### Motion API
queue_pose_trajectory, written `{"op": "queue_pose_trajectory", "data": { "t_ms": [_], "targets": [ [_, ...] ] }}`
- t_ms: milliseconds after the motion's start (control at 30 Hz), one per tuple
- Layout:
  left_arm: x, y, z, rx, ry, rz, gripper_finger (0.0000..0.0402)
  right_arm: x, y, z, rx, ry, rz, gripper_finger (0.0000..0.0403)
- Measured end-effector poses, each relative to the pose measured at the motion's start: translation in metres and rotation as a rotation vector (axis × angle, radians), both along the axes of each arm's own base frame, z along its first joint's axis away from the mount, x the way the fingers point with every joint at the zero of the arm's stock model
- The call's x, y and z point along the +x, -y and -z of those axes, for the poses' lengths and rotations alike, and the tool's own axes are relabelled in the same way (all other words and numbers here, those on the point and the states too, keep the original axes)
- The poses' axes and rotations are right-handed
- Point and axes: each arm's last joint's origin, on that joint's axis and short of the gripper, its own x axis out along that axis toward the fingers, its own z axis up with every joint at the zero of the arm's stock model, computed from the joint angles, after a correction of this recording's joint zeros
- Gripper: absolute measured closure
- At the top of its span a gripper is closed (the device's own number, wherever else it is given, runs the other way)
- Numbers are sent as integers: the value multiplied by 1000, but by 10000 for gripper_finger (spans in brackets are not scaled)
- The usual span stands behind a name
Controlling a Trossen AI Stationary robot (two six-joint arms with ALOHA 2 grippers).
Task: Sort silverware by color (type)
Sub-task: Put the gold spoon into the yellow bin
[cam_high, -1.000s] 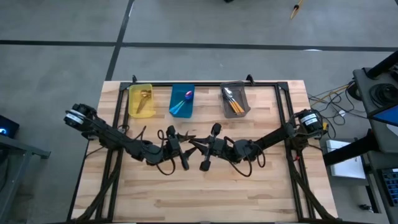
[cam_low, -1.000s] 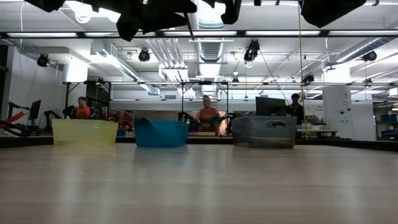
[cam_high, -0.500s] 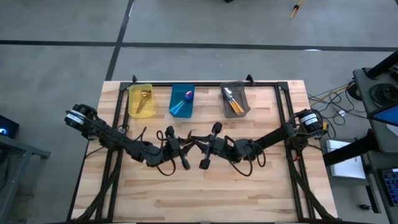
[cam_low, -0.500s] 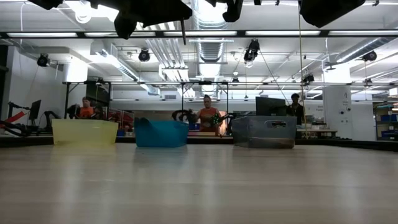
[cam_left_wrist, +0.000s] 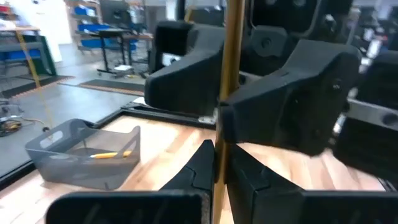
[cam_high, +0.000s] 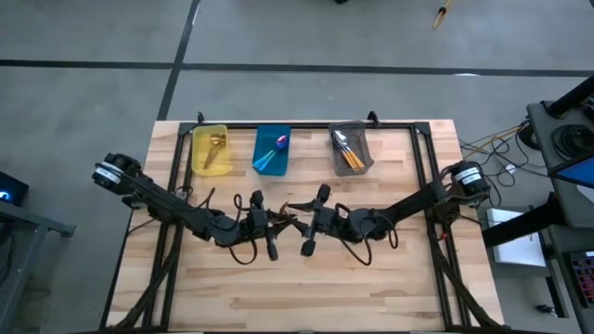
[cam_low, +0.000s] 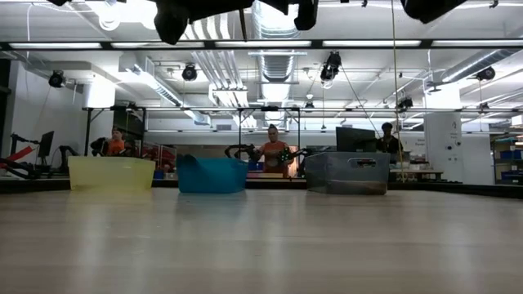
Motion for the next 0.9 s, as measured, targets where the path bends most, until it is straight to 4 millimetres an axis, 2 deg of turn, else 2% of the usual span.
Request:
{"op": "queue_pose_trajectory", "data": {
  "t_ms": [200, 367, 467, 567, 900],
  "targets": [
    [-14, -2, -9, -35, -84, 144, 399, -16, 2, -19, 26, -136, -60, 233],
    [-27, 1, -13, -81, -162, 429, 399, -34, 5, -32, -14, -276, -251, 220],
    [-30, 4, -12, -100, -183, 548, 399, -42, 3, -40, -69, -297, -382, 221],
    [-29, 4, -7, -109, -198, 556, 399, -44, 0, -45, -102, -266, -500, 224],
    [-14, 8, 11, -113, -191, 515, 399, -38, 1, -48, -139, -174, -476, 221]
  ]
}}
